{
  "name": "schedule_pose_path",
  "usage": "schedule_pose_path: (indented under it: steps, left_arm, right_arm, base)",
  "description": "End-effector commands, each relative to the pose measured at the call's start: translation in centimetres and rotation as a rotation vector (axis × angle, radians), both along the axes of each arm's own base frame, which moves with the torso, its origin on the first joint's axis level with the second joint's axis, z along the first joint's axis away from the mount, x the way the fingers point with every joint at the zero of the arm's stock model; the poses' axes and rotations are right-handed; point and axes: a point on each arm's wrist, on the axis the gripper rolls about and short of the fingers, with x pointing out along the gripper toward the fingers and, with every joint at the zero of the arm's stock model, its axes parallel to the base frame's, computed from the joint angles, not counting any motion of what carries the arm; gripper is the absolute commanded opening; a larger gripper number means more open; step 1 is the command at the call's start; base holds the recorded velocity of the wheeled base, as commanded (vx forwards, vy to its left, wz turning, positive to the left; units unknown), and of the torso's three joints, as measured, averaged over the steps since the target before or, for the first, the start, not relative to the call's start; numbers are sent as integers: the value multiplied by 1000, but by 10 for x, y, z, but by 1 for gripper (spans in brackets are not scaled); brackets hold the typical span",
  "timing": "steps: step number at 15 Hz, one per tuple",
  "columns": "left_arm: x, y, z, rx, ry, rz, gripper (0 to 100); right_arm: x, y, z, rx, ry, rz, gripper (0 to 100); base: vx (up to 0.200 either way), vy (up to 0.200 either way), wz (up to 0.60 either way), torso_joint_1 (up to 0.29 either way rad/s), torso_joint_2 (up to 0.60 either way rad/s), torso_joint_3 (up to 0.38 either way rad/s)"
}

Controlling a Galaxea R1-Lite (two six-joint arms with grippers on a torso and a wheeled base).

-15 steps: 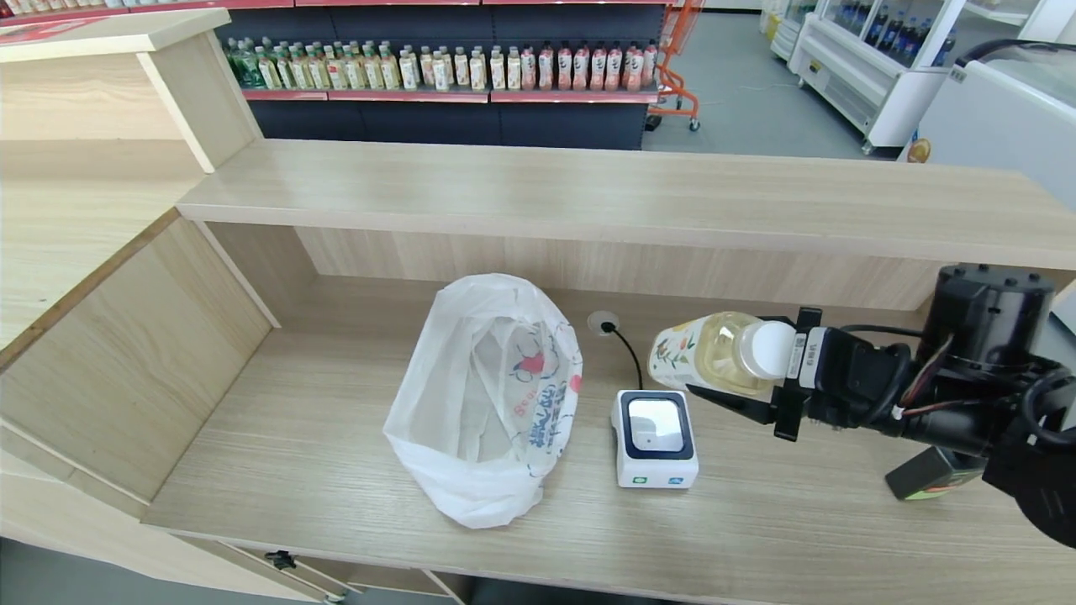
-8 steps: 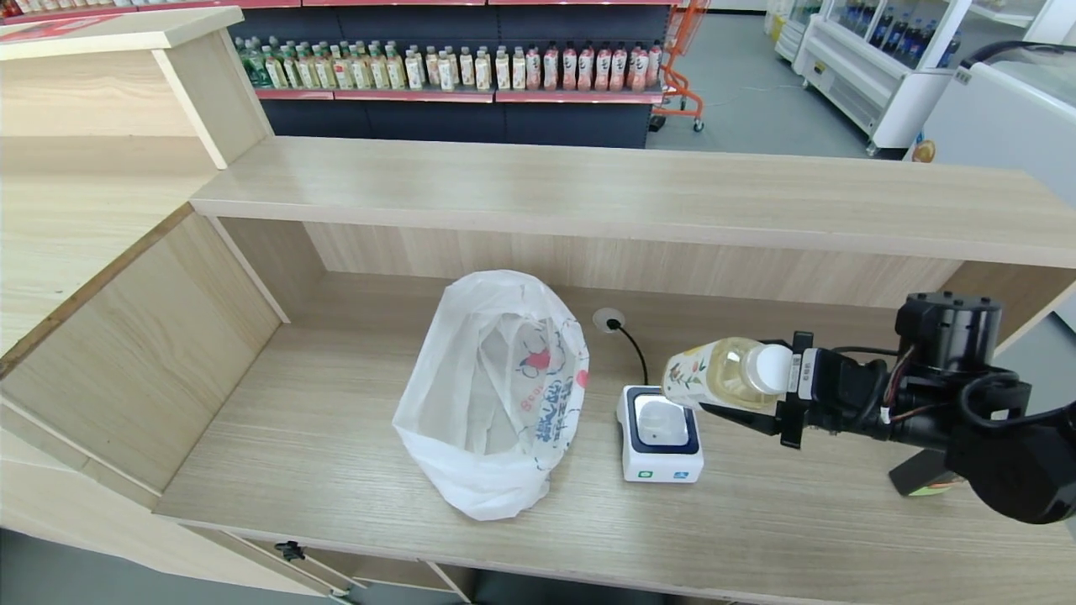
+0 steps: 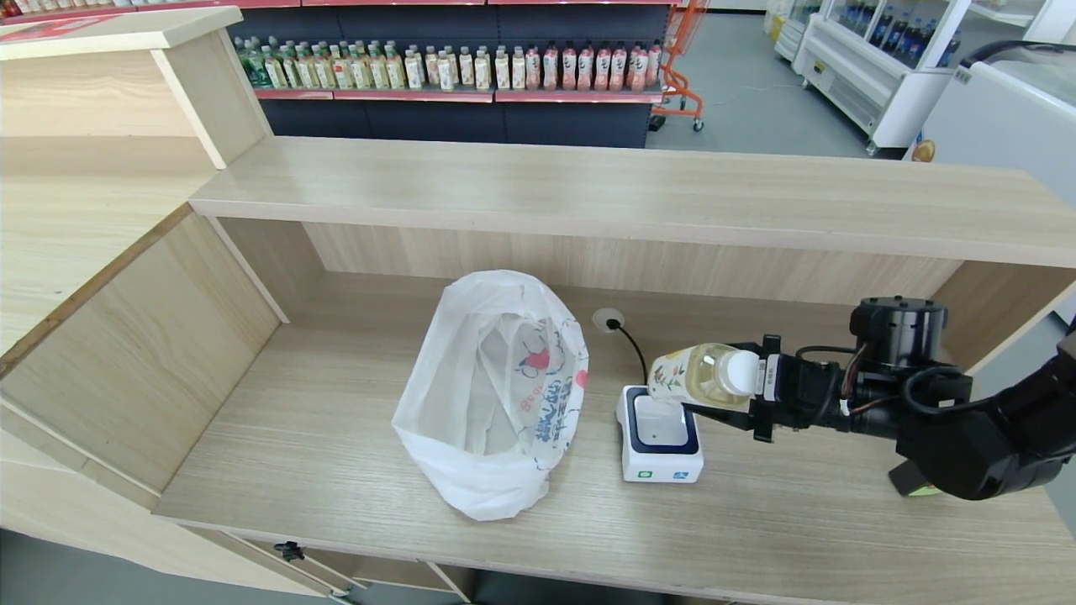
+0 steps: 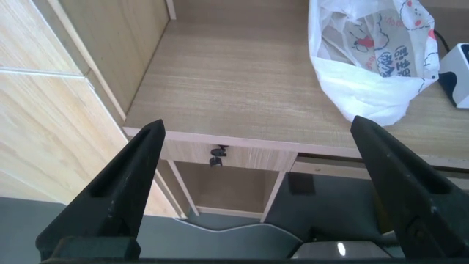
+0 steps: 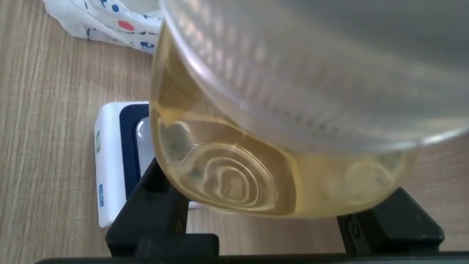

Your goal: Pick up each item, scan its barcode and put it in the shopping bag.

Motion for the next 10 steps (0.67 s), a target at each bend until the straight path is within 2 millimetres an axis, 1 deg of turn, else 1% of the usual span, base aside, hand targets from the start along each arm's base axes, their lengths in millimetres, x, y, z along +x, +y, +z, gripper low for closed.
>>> schedule_pose_path:
  steps: [1, 5, 10]
  left_arm:
    - [0, 0, 0, 0, 0, 0, 100]
    - [0, 0, 0, 0, 0, 0, 100]
    - [0, 0, 0, 0, 0, 0, 100]
  right_arm:
    - [3, 5, -7, -4, 17, 14, 0]
    - [14, 11, -7, -9, -10, 29, 0]
    - [14, 11, -7, -14, -22, 34, 0]
  base:
    - [0, 0, 0, 0, 0, 0]
    - [0, 0, 0, 0, 0, 0]
    - [0, 0, 0, 0, 0, 0]
